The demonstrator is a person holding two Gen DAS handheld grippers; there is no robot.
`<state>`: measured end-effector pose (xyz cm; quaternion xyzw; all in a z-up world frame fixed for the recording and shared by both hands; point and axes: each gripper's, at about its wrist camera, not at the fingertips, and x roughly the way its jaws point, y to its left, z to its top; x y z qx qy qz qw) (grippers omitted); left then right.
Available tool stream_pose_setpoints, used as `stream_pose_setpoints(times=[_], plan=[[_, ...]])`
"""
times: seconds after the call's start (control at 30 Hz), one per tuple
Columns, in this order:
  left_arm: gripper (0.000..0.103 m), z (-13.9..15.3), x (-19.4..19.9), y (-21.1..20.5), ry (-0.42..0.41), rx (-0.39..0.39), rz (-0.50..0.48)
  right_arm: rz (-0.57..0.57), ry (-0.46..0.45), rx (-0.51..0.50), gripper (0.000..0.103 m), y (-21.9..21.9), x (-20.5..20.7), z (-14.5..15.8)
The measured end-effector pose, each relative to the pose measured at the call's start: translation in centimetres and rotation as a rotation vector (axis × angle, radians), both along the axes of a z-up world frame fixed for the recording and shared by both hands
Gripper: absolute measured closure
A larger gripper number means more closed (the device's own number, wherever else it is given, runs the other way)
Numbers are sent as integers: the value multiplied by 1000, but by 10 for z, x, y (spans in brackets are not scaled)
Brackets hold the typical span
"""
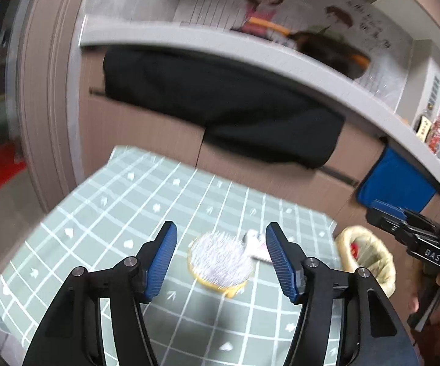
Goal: Collect trash
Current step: 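Move both grippers back over the remaining trash on the mat, then grasp the grey glitter sponge with the left gripper while the right gripper grasps the pink Kleenex pack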
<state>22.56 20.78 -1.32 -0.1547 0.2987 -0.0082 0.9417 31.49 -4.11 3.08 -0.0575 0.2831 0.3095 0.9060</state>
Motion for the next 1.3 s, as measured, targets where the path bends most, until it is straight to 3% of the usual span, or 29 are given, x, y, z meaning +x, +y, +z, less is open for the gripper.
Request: stream_pose_setpoints(times=[0.13, 0.33, 0.67, 1.03, 1.1, 1.17, 1.3], plan=[[42, -30, 14, 18, 66, -57, -19, 81, 90, -51, 60, 28, 33, -39], [43, -71, 46, 30, 174, -152, -62, 85, 179, -124, 60, 51, 70, -91], [44, -120, 103, 24, 305, -229, -43, 54, 317, -144, 60, 39, 108, -143], [44, -134, 134, 7, 334, -240, -6, 31, 312, -98, 62, 4, 84, -148], [50, -134, 139, 2, 342, -279, -26, 32, 298, -105, 62, 6, 83, -149], [52, -131, 141, -3, 348, -327, -47, 35, 291, -103, 62, 7, 83, -150], [53, -115, 139, -14, 312, -317, -77, 40, 299, -79, 62, 4, 83, -150]])
